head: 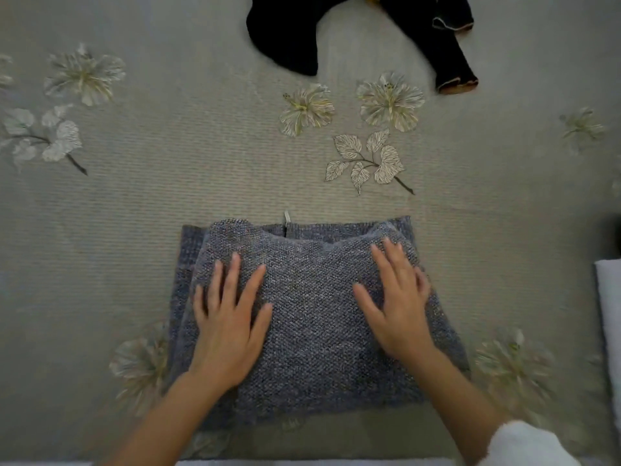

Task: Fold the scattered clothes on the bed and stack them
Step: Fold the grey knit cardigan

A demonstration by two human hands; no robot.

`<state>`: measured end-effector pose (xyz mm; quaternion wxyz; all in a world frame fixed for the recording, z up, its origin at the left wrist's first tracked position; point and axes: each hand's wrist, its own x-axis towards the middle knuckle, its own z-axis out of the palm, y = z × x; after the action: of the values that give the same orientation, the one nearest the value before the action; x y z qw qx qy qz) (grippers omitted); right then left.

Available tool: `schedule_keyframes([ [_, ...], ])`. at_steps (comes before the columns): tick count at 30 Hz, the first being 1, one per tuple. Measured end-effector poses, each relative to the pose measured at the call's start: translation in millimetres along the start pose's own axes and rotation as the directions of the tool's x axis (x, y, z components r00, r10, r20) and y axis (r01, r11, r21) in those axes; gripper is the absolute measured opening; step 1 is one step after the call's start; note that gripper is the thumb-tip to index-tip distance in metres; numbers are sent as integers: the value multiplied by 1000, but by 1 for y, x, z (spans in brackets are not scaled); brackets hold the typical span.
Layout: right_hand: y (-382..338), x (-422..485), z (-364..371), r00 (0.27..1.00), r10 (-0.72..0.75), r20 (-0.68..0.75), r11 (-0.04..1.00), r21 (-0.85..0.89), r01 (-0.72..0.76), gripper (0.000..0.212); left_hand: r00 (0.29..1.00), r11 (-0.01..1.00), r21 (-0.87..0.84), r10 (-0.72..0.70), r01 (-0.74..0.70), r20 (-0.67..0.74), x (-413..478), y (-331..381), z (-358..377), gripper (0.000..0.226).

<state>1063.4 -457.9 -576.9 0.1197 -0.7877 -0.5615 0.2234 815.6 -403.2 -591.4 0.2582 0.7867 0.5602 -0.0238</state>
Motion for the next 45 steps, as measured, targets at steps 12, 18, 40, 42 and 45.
schedule_keyframes([
  [12, 11, 30, 35, 919, 39, 393, 989, -148, 22, 50, 961, 967, 150, -229, 207, 154, 29, -26, 24, 62],
  [18, 49, -2, 0, 954, 285, 92, 957, -90, -277, 68, 923, 926, 28, -378, 377, 73, -1, -49, 14, 68],
  [40, 30, -91, -126, 803, 523, 284, 562, 593, -576, 14, 941, 826, -475, -339, 303, 9, -49, 80, -85, 36],
  [42, 46, -113, -144, 798, 556, 233, 540, 629, -559, 11, 964, 851, -467, -265, 240, 13, -48, 114, -89, 40],
  [45, 76, -146, -182, 758, 623, 190, 466, 688, -556, 10, 992, 884, -451, -126, 123, 23, -44, 177, -94, 34],
])
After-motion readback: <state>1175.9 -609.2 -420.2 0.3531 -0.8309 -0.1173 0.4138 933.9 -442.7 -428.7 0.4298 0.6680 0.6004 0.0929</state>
